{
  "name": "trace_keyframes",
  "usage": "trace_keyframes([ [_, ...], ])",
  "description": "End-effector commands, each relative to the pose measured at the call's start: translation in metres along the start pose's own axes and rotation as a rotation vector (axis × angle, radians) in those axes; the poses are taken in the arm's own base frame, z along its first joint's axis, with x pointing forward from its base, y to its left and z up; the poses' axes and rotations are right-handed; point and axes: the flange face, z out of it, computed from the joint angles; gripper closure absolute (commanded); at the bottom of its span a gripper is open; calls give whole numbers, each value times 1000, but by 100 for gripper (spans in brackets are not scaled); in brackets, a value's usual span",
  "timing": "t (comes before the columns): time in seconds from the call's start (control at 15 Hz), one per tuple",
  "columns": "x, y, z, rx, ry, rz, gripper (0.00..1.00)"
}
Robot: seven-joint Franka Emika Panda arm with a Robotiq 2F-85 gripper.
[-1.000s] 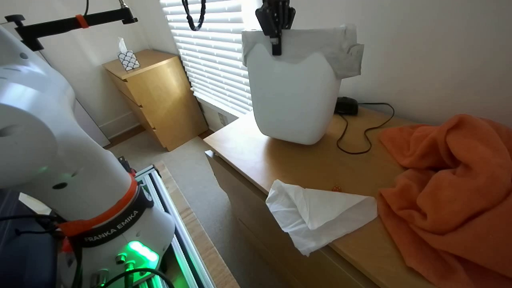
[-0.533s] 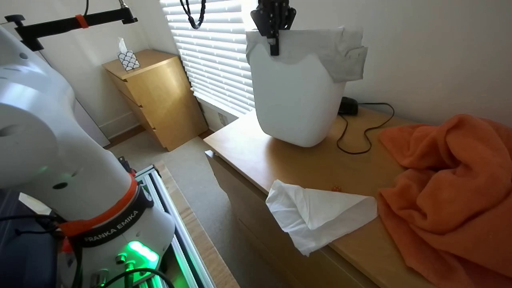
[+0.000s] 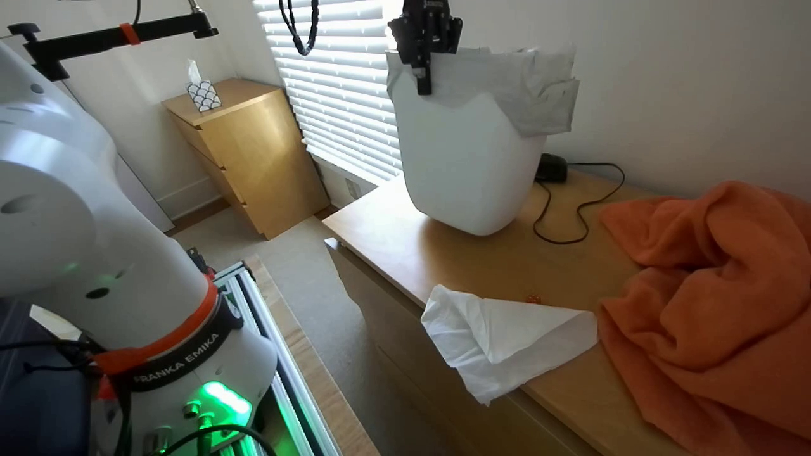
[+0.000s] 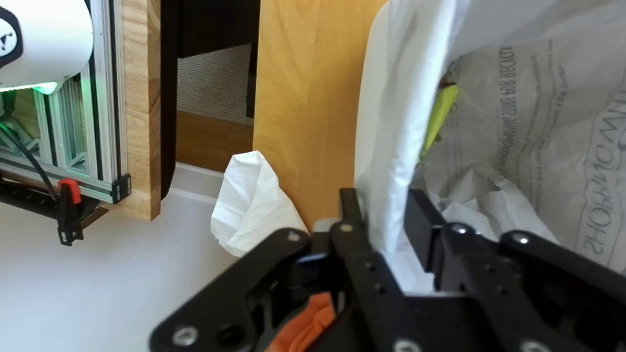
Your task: Rotate the white bin
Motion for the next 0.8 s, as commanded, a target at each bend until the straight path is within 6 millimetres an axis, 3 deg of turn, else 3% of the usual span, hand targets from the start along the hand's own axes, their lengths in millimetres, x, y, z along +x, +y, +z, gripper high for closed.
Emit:
trace_keyframes([
  [0.0,-6,8,2,-19,4,-1,37],
  [0.33,-14,21,-3,-74,-24,-26,1],
  [0.53,-14,35,-14,-117,4,-81,0],
  [0.73,-12,47,-28,-88,2,-261,0],
])
